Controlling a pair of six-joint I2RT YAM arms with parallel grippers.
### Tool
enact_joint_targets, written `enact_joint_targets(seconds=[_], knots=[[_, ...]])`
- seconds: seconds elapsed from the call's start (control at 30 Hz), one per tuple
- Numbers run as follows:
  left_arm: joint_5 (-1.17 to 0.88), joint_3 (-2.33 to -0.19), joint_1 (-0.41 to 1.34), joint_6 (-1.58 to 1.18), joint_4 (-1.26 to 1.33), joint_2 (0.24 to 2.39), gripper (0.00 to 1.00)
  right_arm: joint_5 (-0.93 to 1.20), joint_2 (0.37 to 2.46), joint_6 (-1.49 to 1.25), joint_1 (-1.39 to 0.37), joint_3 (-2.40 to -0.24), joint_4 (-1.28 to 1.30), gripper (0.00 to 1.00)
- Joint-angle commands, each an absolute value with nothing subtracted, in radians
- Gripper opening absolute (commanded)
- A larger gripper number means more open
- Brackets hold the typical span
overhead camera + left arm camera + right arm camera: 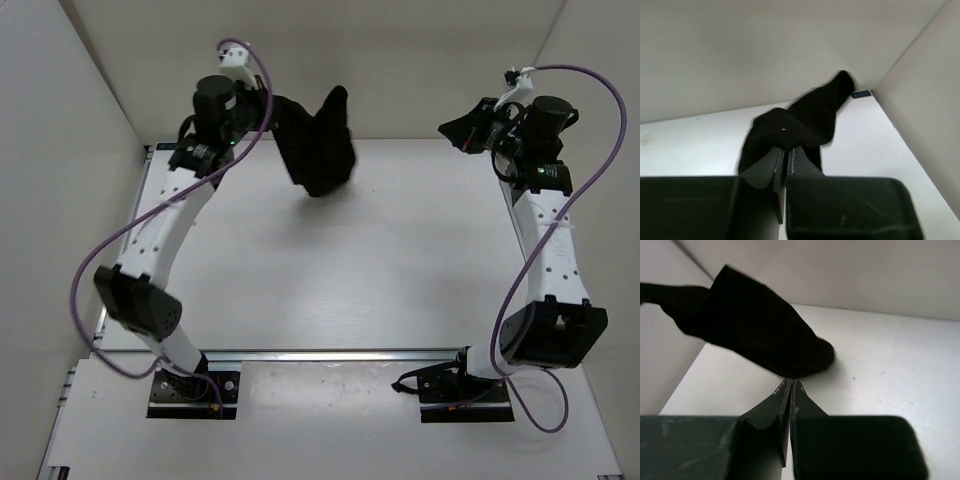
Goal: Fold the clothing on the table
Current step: Flatten the skirt out
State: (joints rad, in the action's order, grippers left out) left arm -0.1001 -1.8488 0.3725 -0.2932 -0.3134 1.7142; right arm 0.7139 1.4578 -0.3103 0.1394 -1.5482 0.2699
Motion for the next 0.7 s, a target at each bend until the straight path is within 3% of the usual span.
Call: enact_joint_targets(seconds=[0.0,0.27,0.37,0.6,0.67], knots=[[-0.037,-1.771,0.405,-0.232,-0.327,1.522,0.00,0.750,1.388,-0.299,0.074,-1.513,0.183,0.00],[0.038,-1.361,0.520,-0.256,-0.236,1.203,0.00,0.670,1.273,-0.304,-0.124,-1.266,0.201,0.00],[0.018,-1.341,0.514,-0.265,-0.279,1.198,0.00,0.672,1.240,-0.368,-0.161,-1.122,0.150,0.00],[-0.127,-1.433,0.586,-0.290,-0.321,1.291,0.00,0.667,1.187,-0.428,-0.123,-1.009,0.118,0.00],[-0.147,-1.500,0.617,-0.314,-0.324,1.305,0.00,0.670,1.181,-0.451,-0.110,-1.000,0.109,0.10]])
